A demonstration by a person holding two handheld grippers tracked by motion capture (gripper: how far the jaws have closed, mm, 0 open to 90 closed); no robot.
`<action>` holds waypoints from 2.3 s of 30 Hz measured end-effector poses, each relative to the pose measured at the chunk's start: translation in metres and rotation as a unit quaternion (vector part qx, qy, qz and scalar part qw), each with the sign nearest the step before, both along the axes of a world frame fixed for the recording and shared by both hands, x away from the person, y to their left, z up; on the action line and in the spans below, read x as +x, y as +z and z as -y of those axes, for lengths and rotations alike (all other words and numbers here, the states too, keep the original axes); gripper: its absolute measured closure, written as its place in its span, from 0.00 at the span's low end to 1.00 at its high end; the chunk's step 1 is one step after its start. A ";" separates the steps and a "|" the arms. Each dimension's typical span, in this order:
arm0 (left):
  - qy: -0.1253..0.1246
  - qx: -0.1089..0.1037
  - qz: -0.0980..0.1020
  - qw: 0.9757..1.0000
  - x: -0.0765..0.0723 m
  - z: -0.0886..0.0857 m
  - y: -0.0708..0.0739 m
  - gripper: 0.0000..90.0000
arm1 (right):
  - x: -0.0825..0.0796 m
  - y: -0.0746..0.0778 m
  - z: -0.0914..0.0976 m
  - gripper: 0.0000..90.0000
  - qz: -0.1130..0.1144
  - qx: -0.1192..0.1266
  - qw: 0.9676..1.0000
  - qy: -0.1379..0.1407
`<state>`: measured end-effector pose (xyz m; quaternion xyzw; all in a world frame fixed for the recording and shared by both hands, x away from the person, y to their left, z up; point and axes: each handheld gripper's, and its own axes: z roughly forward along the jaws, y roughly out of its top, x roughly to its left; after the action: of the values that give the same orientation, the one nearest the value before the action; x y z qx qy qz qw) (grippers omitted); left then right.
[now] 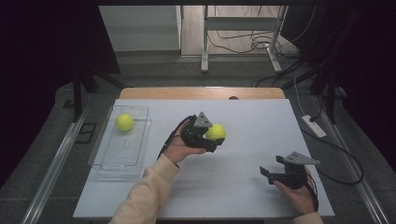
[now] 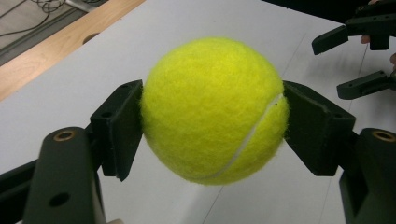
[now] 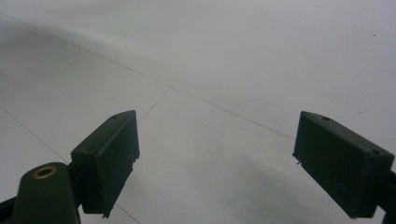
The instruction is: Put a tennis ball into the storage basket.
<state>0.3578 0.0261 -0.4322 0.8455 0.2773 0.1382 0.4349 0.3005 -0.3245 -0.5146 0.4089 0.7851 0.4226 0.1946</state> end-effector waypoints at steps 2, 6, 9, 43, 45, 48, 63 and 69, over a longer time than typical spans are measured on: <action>0.003 -0.001 0.001 1.000 0.000 -0.002 0.001 0.30 | 0.000 0.000 0.000 0.16 0.000 0.000 1.000 0.000; 0.007 -0.003 0.002 1.000 -0.001 -0.005 0.002 0.30 | 0.000 0.000 0.000 0.16 0.000 0.000 1.000 0.000; 0.009 -0.002 0.004 1.000 -0.001 -0.008 0.003 0.30 | 0.000 0.000 0.000 0.16 0.000 0.000 1.000 -0.001; 0.046 -0.010 0.018 0.999 -0.003 -0.037 0.013 0.30 | 0.000 0.000 0.000 0.16 0.002 0.000 1.000 -0.001; 0.047 -0.009 0.019 0.999 -0.003 -0.039 0.014 0.30 | 0.000 0.000 0.000 0.16 0.002 0.000 1.000 -0.001; 0.052 -0.010 0.019 0.998 -0.004 -0.043 0.014 0.30 | 0.000 0.000 0.000 0.16 0.002 0.000 1.000 -0.001; 0.071 -0.011 0.023 0.997 -0.004 -0.058 0.016 0.30 | 0.000 0.001 0.000 0.16 0.002 0.000 1.000 -0.001; 0.081 -0.012 0.023 0.996 -0.004 -0.065 0.017 0.30 | 0.000 0.001 0.000 0.16 0.001 0.000 1.000 0.000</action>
<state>0.3536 0.0913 -0.4154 0.8116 0.3362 0.1893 0.4388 0.3000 -0.3241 -0.5141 0.4087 0.7848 0.4228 0.1958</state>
